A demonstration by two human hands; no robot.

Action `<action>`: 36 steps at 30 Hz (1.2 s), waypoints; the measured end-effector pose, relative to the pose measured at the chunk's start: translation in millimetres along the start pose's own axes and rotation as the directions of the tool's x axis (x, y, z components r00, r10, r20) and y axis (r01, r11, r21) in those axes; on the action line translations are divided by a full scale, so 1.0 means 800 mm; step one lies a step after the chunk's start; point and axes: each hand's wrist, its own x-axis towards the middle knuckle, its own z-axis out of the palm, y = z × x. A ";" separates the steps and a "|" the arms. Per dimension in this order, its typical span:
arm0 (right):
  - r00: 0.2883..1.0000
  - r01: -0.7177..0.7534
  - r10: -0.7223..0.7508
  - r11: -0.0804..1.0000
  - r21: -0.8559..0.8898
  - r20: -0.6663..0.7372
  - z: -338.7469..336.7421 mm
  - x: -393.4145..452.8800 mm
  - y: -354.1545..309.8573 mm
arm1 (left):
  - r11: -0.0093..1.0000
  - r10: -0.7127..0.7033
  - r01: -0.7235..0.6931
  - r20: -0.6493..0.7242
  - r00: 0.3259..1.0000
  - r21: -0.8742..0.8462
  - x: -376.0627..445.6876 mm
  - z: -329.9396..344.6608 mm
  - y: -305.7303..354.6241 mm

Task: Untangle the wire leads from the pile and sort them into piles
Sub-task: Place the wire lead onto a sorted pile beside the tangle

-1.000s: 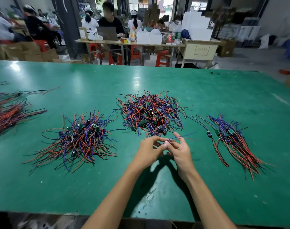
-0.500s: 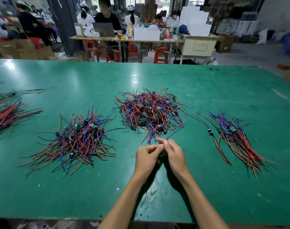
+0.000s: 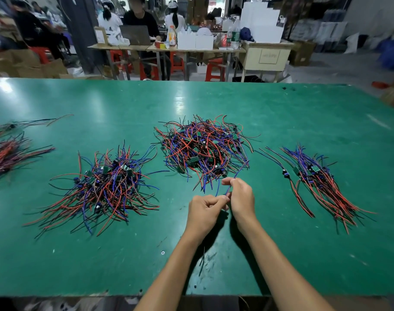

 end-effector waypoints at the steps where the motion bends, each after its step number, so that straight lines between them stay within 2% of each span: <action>1: 0.999 -0.021 0.021 1.000 0.001 -0.031 -0.002 0.006 -0.006 | 1.000 0.002 -0.002 0.002 1.000 0.001 -0.001 0.000 0.001; 5: 0.978 -0.182 0.188 0.981 0.072 -0.093 -0.012 0.027 -0.024 | 0.999 0.011 -0.012 0.024 1.000 0.034 -0.006 0.002 0.000; 9: 0.919 -0.393 0.389 0.887 0.243 0.069 -0.027 0.032 -0.036 | 0.998 0.022 -0.027 0.070 0.997 0.064 -0.007 -0.001 -0.001; 12: 0.891 -0.454 0.427 0.825 0.336 0.156 -0.038 0.035 -0.036 | 0.996 -0.015 0.007 0.085 0.996 0.088 -0.008 -0.004 -0.001; 15: 0.934 -0.357 0.327 0.837 0.414 0.143 -0.041 0.032 -0.021 | 0.996 -0.085 0.083 0.094 0.992 0.023 -0.009 -0.005 0.010; 18: 0.979 -0.202 0.177 0.877 0.436 0.099 -0.042 0.022 0.000 | 0.977 -0.159 0.169 0.083 0.984 -0.128 -0.004 -0.007 0.027; 19: 0.991 -0.126 0.102 0.926 0.356 0.086 -0.042 0.017 0.008 | 0.966 -0.182 0.189 0.055 0.982 -0.176 -0.001 -0.009 0.032; 21: 0.988 0.110 -0.112 0.994 0.026 0.102 -0.041 0.007 0.019 | 0.927 -0.235 0.226 0.005 0.972 -0.299 0.005 -0.013 0.039; 23: 0.923 0.351 -0.287 0.901 -0.256 0.256 -0.035 -0.006 0.021 | 0.858 -0.297 0.268 0.002 0.955 -0.438 0.010 -0.015 0.043; 25: 0.859 0.477 -0.334 0.796 -0.373 0.387 -0.028 -0.020 0.018 | 0.810 -0.344 0.292 -0.008 0.939 -0.509 0.013 -0.016 0.048; 28: 0.829 0.527 -0.345 0.746 -0.408 0.439 -0.026 -0.029 0.012 | 0.813 -0.378 0.296 -0.069 0.923 -0.502 0.016 -0.017 0.050; 31: 0.848 0.468 -0.319 0.826 -0.314 0.423 -0.031 -0.033 0.008 | 0.748 -0.386 0.277 -0.057 0.921 -0.603 0.018 -0.020 0.049; 36: 0.912 0.300 -0.278 0.954 -0.028 0.303 -0.037 -0.026 0.005 | 0.811 -0.374 0.279 -0.090 0.923 -0.514 0.012 -0.018 0.037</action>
